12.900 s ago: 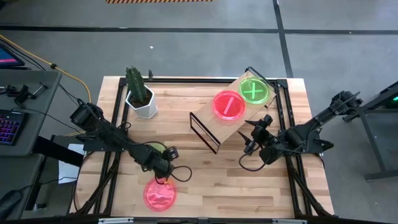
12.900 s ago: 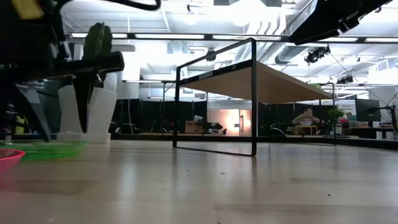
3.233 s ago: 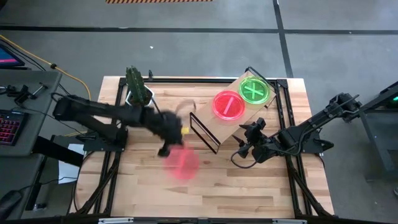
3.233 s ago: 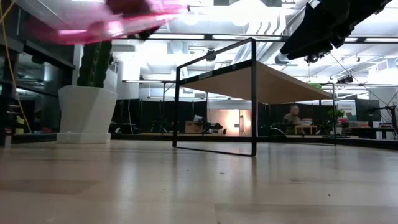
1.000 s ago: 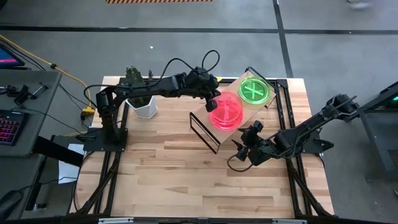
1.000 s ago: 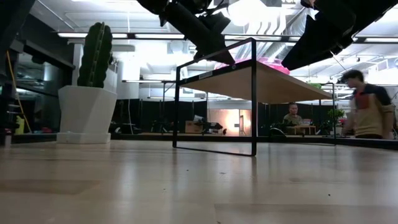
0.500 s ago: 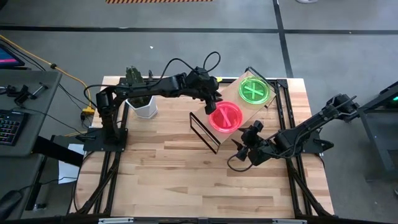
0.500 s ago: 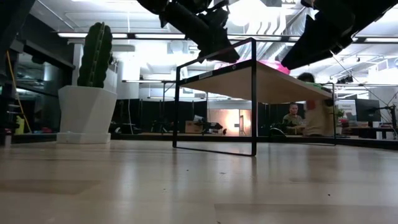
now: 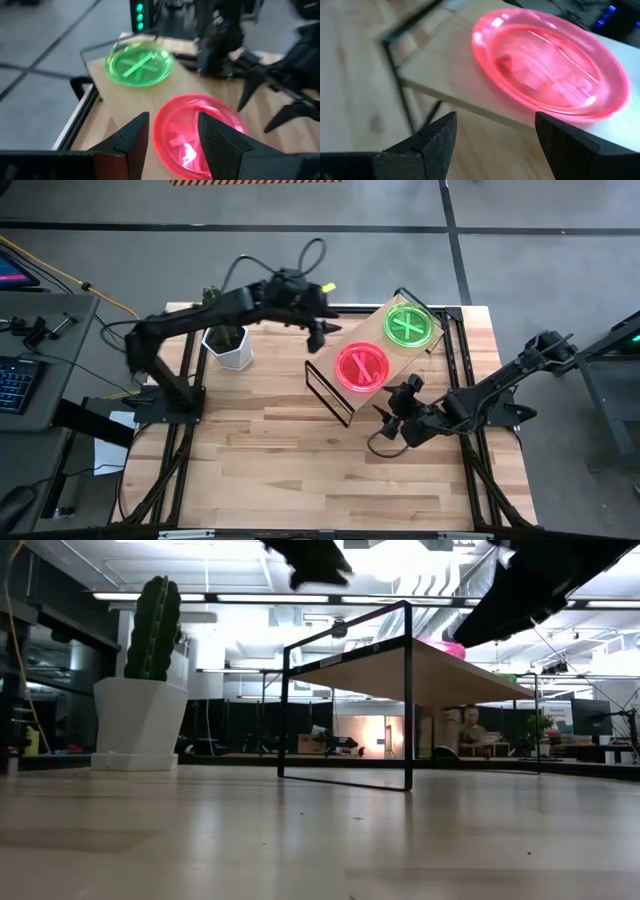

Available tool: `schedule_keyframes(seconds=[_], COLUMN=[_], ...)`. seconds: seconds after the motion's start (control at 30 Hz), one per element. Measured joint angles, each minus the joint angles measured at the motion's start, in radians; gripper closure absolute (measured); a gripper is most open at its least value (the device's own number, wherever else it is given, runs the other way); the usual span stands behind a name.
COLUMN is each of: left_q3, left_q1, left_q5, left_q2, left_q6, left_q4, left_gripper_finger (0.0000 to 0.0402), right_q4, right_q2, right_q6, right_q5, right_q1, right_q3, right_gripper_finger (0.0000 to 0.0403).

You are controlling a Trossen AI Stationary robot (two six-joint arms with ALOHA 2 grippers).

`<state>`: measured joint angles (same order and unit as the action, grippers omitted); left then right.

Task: Place and stack plates onto a shelf
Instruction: Return to Home Position

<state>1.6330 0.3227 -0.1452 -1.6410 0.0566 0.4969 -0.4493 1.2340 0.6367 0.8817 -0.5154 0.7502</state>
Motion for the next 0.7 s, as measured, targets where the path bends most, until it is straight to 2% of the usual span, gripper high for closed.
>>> schedule_keyframes(seconds=[0.1,0.23,0.43,0.53,0.7], left_q3=[-0.101,-0.329,-0.768,-0.975,-1.226], left_q1=[-0.023,-0.056,-0.12,-0.161,-0.213], left_q5=[-0.002,0.0,0.001,0.001,0.001], left_q2=[0.117,0.304,0.596,0.73,0.904], left_q6=[0.0,0.0,0.0,-0.009,-0.026], left_q4=[-0.062,-0.195,-0.498,-0.679,-0.893], left_gripper_finger=[0.0249,0.0253,0.0254,0.0254,0.0254], right_q4=[0.015,0.037,0.254,0.377,0.503], right_q2=[-0.019,-0.057,-0.087,-0.086,-0.086], right_q6=[-0.015,-0.021,-0.224,-0.349,-0.5], right_q5=[-0.026,-0.018,0.157,0.202,0.174], right_q1=[-0.029,-0.086,-0.143,-0.126,-0.053], right_q3=[0.0,0.0,0.0,0.0,0.0], right_gripper_finger=[0.0142,0.0142,0.0142,0.0142,0.0142])
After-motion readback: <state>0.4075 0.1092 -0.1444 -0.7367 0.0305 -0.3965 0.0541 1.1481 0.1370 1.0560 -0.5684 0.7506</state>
